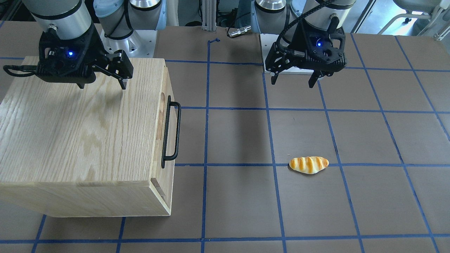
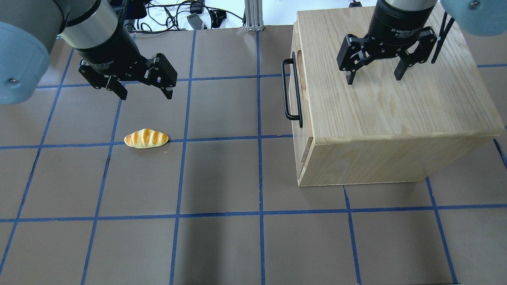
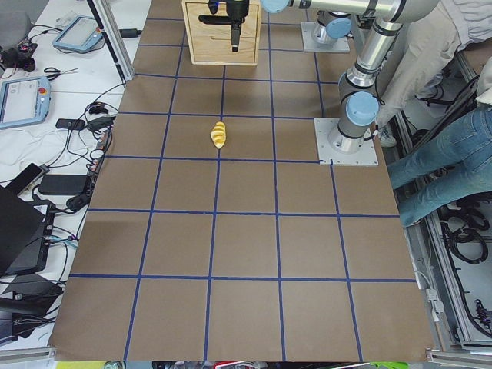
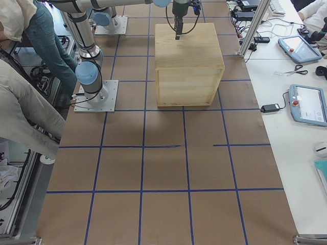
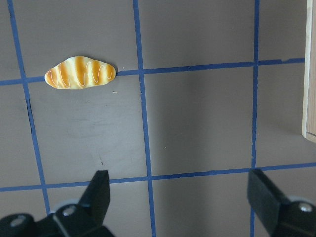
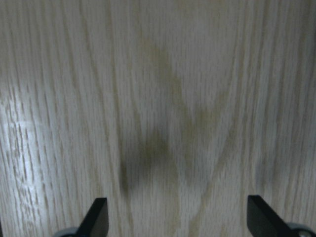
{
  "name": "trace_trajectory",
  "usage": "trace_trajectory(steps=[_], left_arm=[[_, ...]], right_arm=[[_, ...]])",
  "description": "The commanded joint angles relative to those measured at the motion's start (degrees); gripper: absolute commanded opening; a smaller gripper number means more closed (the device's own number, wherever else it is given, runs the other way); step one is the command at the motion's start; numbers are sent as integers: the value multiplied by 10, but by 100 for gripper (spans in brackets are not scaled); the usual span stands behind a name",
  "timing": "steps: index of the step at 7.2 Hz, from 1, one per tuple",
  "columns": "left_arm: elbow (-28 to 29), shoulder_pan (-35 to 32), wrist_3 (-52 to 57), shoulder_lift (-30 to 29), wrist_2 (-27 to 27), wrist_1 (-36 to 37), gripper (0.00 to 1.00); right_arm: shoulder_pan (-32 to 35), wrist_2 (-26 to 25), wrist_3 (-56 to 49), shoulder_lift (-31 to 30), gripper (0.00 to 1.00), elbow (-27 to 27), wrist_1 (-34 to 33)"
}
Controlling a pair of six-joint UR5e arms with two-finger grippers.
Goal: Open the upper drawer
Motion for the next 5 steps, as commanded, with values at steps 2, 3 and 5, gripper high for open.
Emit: trace_trajectory(steps=[2, 3, 5], left_arm=[[0, -1, 1, 3, 1, -1, 100], [1, -1, 1, 4, 1, -1, 100], [1, -1, 1, 6, 1, -1, 100]], right_arm=[[0, 0, 0, 0, 100, 1, 0], [0, 0, 0, 0, 100, 1, 0], [0, 0, 0, 0, 100, 1, 0]])
